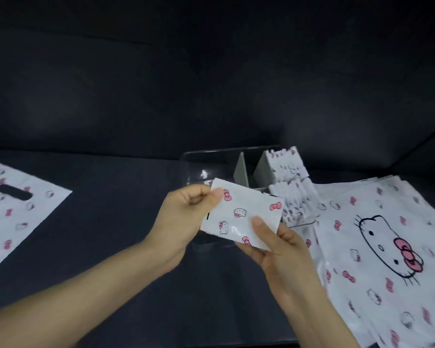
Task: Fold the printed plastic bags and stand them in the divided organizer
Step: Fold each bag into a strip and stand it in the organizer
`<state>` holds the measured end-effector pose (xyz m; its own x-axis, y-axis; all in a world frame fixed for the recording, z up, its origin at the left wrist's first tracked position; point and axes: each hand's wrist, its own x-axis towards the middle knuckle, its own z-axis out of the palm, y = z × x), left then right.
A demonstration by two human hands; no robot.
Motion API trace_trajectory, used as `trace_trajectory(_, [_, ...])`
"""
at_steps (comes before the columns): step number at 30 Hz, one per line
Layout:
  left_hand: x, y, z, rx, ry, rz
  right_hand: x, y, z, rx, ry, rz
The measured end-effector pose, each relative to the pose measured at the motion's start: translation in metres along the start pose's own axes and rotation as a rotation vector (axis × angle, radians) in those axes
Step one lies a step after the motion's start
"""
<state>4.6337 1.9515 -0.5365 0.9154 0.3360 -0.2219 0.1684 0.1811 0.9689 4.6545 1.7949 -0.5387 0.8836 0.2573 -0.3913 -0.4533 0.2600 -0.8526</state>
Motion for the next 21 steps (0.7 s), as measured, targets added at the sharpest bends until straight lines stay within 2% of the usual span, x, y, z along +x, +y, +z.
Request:
trace_trajectory(3, [0.021, 0.000, 0.043, 0.131, -0.098, 0.026, 0.002, -0.020, -0.032, -0.029, 0.157, -0.151])
trace_trajectory(6, [0.048, -0.007, 0.074, 0.403, -0.130, 0.196, 0.008, -0.045, -0.069, -0.123, 0.337, -0.274])
trace_trajectory(9, [0.078, -0.018, 0.097, 0.835, -0.080, 0.502, 0.021, -0.068, -0.103, -0.226, 0.501, -0.382])
trace_trajectory(12, [0.115, -0.019, 0.115, 1.116, -0.117, 0.856, 0.046, -0.086, -0.122, -0.350, 0.582, -0.480])
trace_trajectory(13, [0.127, -0.016, 0.121, 1.189, -0.192, 0.886, 0.055, -0.092, -0.123, -0.385, 0.597, -0.498])
trace_trajectory(15, [0.146, -0.009, 0.131, 1.378, -0.365, 0.831, 0.075, -0.101, -0.122, -0.444, 0.604, -0.509])
trace_trajectory(17, [0.162, -0.005, 0.133, 1.544, -0.457, 0.774, 0.092, -0.106, -0.119, -0.524, 0.573, -0.517])
trace_trajectory(21, [0.172, -0.003, 0.112, 1.510, -0.480, 0.798, 0.121, -0.106, -0.110, -0.760, 0.451, -0.551])
